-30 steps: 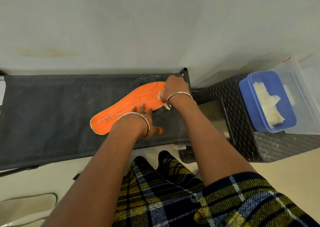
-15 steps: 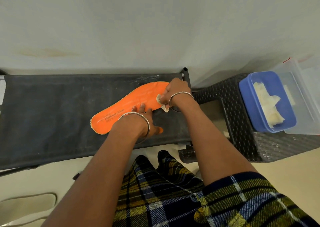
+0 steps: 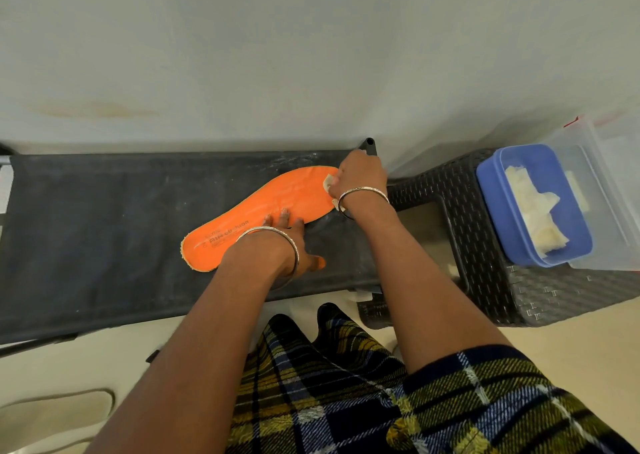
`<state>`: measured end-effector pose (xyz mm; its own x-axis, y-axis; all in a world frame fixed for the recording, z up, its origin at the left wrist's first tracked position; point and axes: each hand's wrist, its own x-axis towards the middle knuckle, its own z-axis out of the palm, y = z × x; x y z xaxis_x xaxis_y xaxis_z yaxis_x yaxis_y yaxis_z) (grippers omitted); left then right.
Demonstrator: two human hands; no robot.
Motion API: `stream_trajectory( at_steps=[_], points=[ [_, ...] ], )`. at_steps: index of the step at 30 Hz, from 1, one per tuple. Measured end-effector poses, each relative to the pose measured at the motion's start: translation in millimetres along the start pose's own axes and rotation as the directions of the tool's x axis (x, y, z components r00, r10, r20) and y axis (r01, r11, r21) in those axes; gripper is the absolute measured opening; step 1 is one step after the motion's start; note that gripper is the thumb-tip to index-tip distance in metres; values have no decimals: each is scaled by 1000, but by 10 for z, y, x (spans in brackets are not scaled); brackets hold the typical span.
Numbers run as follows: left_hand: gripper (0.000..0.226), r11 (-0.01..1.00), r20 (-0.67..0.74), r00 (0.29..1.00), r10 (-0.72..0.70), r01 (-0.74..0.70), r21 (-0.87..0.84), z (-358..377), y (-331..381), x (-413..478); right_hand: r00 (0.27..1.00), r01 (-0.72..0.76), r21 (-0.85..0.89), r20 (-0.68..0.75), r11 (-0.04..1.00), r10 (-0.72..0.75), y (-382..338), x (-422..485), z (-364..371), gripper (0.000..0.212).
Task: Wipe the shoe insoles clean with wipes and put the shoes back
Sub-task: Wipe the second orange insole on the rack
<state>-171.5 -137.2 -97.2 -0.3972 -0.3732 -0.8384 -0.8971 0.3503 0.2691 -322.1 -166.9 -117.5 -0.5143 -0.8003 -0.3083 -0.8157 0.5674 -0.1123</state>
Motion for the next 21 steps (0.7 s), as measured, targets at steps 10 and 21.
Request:
stream_trajectory(
  at_steps=[10,21],
  points=[
    [87,1000,1,1000,4,-4,-5,7,-14,19,1000,-8,45,26,999,7,36,14,30,29],
    [86,1000,3,1000,7,-7,-4,-10,-7,2,997,7,78,70,997,-12,48,7,45,25]
  ],
)
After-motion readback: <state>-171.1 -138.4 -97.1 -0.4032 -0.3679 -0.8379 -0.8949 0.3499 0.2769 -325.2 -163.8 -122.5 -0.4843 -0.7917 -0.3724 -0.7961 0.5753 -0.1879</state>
